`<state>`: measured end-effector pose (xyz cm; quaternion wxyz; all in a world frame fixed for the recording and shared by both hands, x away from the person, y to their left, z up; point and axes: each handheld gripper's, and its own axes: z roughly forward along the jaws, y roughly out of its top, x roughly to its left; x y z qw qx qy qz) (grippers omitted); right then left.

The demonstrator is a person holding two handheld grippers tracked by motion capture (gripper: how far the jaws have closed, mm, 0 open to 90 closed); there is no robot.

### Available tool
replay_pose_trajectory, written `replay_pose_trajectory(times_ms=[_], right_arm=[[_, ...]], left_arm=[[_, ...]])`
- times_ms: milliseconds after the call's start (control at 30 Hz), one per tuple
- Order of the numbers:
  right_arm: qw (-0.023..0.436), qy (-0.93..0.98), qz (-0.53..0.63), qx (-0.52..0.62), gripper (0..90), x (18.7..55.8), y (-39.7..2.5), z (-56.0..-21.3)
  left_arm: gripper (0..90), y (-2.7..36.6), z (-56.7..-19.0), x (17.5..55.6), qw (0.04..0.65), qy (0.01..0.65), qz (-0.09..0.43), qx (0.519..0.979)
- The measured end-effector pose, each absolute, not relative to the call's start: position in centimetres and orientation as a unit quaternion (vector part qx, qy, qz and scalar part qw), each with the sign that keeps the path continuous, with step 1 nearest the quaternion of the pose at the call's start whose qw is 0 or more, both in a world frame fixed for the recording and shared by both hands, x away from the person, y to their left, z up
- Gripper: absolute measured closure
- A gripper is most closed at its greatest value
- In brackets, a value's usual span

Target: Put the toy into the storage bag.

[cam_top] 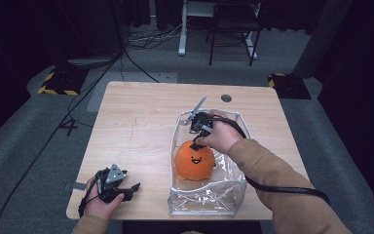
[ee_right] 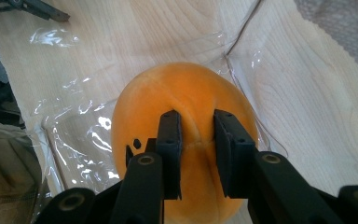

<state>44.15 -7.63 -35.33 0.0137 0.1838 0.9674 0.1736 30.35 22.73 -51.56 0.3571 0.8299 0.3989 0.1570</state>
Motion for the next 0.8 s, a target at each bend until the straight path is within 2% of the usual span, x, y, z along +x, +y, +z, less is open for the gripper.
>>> replay_pose_trajectory(times_ms=[333, 533, 800], right_arm=[[0.014, 0.965, 0.180, 0.191, 63.8, 44.1, -8.3, -35.2], [0.011, 0.959, 0.197, 0.205, 53.8, 43.7, -9.1, -34.8], [0.024, 0.949, 0.233, 0.208, 49.3, 43.1, -10.0, -33.1]], left_arm=[[29.0, 22.7, -51.5, 30.5, 0.356, 0.397, 0.156, 0.832], [29.0, 22.6, -51.6, 30.6, 0.358, 0.396, 0.154, 0.831], [29.0, 22.5, -51.5, 30.6, 0.357, 0.398, 0.151, 0.831]])
